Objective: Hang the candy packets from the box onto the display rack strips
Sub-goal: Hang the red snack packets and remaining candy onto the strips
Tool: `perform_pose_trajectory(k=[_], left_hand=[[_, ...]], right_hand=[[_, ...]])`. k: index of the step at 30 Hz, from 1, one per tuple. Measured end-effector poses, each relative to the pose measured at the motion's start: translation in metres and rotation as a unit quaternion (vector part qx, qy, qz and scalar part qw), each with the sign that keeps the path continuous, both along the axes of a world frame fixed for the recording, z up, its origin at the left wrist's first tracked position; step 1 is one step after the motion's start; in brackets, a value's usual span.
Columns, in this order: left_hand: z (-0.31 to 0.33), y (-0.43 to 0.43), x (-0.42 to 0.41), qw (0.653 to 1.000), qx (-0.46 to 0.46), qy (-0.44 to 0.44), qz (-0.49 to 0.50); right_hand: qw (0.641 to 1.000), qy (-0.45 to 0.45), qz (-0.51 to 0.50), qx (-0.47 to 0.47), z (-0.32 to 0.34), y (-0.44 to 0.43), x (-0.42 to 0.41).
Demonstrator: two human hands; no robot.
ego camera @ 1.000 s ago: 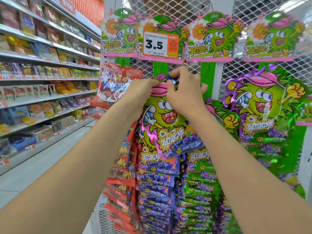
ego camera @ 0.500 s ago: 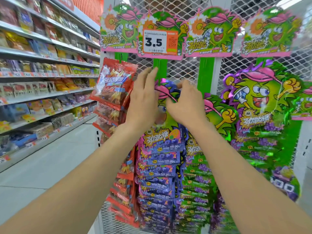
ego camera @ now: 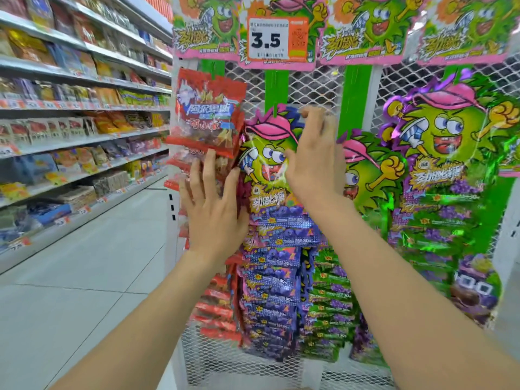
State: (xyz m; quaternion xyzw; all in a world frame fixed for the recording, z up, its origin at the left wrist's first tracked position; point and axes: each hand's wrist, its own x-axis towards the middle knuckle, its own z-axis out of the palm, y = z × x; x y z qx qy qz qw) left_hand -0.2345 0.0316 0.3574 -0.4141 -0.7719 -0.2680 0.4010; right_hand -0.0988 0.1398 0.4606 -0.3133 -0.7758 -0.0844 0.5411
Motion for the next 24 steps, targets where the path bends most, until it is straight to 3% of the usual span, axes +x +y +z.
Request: perform_pose_trajectory(k=[6,11,19,24], left_hand=[[0.006,0.008,-0.009,0.999,-0.012,-0.013,0.051],[0.009,0.013,-0.007,0.999,0.034,-0.021,0.037],[-0.001,-0.003,-0.007,0.997,0.082,0.009,0.0],[0.0,-0.021,-0.003,0.993,0.106,0.01,-0.042]], right_hand=[[0.991,0.002,-0.114,0.071,-0.017,-0.014,-0.005],[0.972,-0.187,-0.044,0.135,-0.044,-0.011,-0.013],[0.977,-0.188,-0.063,0.074,-0.075,-0.004,-0.007],[0.968,-0.245,-0.006,0.042,-0.092,-0.02,-0.023]])
